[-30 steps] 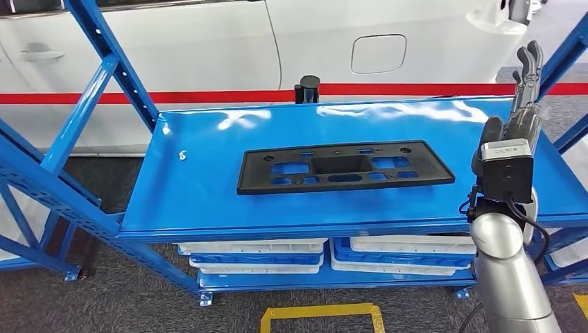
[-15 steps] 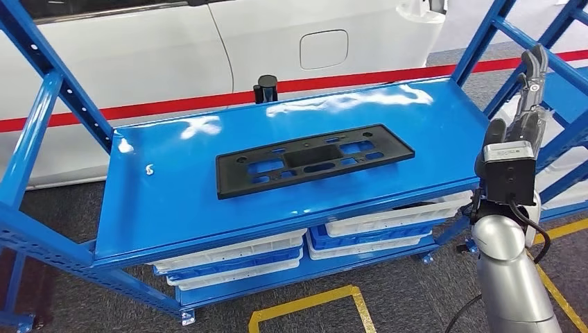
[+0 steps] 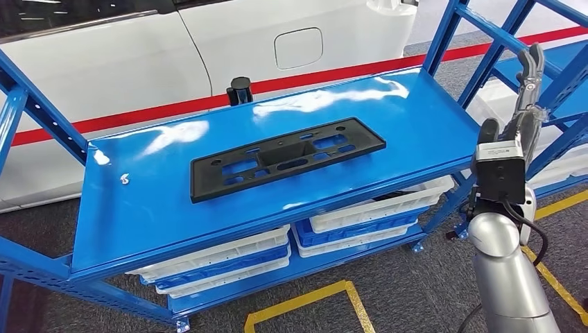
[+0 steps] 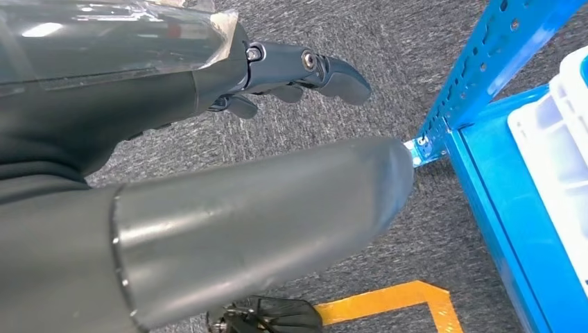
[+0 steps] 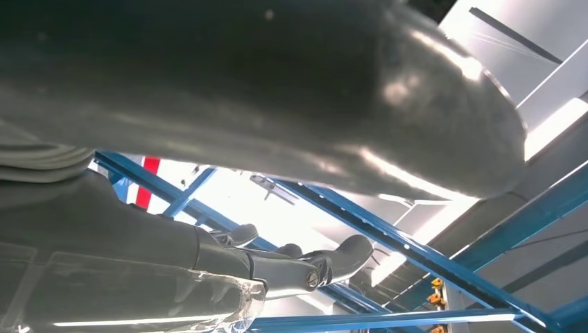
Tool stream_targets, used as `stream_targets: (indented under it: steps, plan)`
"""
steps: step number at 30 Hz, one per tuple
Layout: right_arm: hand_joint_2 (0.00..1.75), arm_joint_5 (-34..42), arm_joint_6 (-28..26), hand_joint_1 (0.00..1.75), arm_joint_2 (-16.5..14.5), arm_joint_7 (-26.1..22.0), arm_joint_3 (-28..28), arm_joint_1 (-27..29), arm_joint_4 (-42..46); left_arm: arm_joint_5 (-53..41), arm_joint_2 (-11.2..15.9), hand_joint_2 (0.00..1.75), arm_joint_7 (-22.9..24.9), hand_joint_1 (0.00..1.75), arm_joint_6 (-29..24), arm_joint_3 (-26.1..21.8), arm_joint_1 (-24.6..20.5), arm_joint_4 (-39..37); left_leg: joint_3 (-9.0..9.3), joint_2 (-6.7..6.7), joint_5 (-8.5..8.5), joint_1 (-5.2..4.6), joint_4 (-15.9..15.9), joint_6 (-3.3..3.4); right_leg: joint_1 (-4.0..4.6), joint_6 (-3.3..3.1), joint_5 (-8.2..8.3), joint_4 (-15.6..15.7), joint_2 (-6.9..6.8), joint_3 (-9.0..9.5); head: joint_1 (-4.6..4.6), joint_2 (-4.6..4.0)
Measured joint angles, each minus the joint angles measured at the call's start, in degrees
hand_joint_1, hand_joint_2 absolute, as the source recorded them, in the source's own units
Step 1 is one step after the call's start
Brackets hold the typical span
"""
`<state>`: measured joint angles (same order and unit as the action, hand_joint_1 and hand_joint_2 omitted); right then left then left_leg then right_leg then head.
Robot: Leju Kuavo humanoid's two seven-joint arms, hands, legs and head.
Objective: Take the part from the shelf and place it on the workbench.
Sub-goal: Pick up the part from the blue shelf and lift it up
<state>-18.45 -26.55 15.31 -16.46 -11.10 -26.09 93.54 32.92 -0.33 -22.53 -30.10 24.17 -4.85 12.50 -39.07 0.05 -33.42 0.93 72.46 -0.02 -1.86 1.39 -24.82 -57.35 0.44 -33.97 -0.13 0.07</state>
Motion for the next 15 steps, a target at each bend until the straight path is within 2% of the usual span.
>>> stream_targets:
  steps: [2, 4, 5, 7, 8, 10, 12, 13, 14, 15]
  plan:
    - [0.00, 0.0, 0.0, 0.00, 0.0, 0.0, 0.0, -0.1, -0.2, 0.0, 0.1, 0.00, 0.0, 0.00, 0.0, 0.0, 0.0, 0.0, 3.55, -0.26, 3.92, 0.41, -7.5, -0.15, -0.06, 0.18, -0.05, -0.1, 0.32, 0.11, -0.02, -0.01]
    - [0.00, -0.1, -0.1, 0.00, -0.1, -0.1, 0.0, -0.2, -0.3, 0.0, 0.2, 0.00, 0.1, 0.00, 0.0, 0.0, 0.0, 0.0, 6.13, -0.77, 5.54, 0.47, -13.0, 0.03, 0.24, 0.78, -0.06, -0.2, 0.59, -0.04, -0.01, 0.00]
    - [0.00, -0.1, -0.1, 0.00, -0.1, -0.1, 0.0, -0.2, -0.3, 0.0, 0.2, 0.00, 0.1, 0.00, 0.0, 0.0, 0.0, 0.0, 6.49, -0.96, 5.46, 0.30, -13.9, 0.32, 0.36, 1.21, 0.03, -0.2, 0.71, -0.12, -0.01, 0.00]
    - [0.00, -0.1, -0.2, 0.00, 0.0, -0.2, 0.0, -0.2, -0.4, 0.1, 0.2, 0.00, 0.1, 0.00, 0.0, 0.0, 0.0, 0.0, 6.65, -0.80, 5.70, 0.01, -14.3, 1.34, 0.30, 2.00, 0.26, 0.1, 0.83, -0.27, 0.02, 0.00]
    - [0.00, -0.1, -0.2, 0.00, 0.0, -0.2, 0.0, -0.2, -0.4, 0.1, 0.2, 0.00, 0.1, 0.00, 0.0, 0.0, 0.0, 0.0, 6.87, -0.67, 5.92, -0.04, -14.5, 1.87, 0.25, 2.19, -0.01, -0.4, 0.71, -0.59, 0.05, 0.00]
    - [0.00, -0.1, -0.3, 0.00, 0.0, -0.2, 0.0, -0.3, -0.5, 0.1, 0.3, 0.00, 0.1, 0.00, 0.0, 0.0, -0.1, 0.0, 7.25, -0.39, 6.26, -0.03, -14.9, 2.78, 0.23, 1.95, -1.91, -4.6, 0.34, -2.84, 0.24, 0.00]
    - [0.00, -0.1, -0.3, 0.00, 0.0, -0.2, 0.0, -0.3, -0.7, 0.1, 0.3, 0.00, 0.1, 0.00, 0.0, 0.0, 0.0, 0.0, 7.23, -0.20, 6.20, -0.31, -14.9, 3.18, 0.27, 1.47, -4.59, -12.5, 0.20, -6.89, 0.37, 0.00]
    - [0.00, -0.1, -0.4, 0.00, 0.0, -0.2, 0.0, -0.2, -0.9, 0.1, 0.3, 0.00, 0.2, 0.00, 0.0, 0.0, 0.0, 0.0, 7.26, -0.12, 6.13, -0.45, -14.8, 3.28, 0.32, 1.48, -5.25, -15.5, 0.19, -8.54, 0.37, 0.00]
    - [0.00, -0.1, -0.4, 0.00, 0.0, -0.2, 0.0, -0.2, -1.0, 0.1, 0.3, 0.00, 0.2, 0.00, 0.0, 0.0, 0.0, 0.0, 7.34, -0.08, 6.03, -0.58, -14.8, 3.36, 0.34, 1.69, -5.13, -16.6, 0.18, -9.26, 0.37, 0.00]
    - [0.00, -0.1, -0.4, 0.00, 0.0, -0.2, 0.0, -0.1, -1.1, 0.1, 0.3, 0.00, 0.2, 0.00, 0.0, 0.0, 0.0, 0.0, 7.49, -0.06, 5.91, -0.66, -14.8, 3.39, 0.34, 2.05, -4.12, -15.1, 0.16, -8.70, 0.37, -0.01]
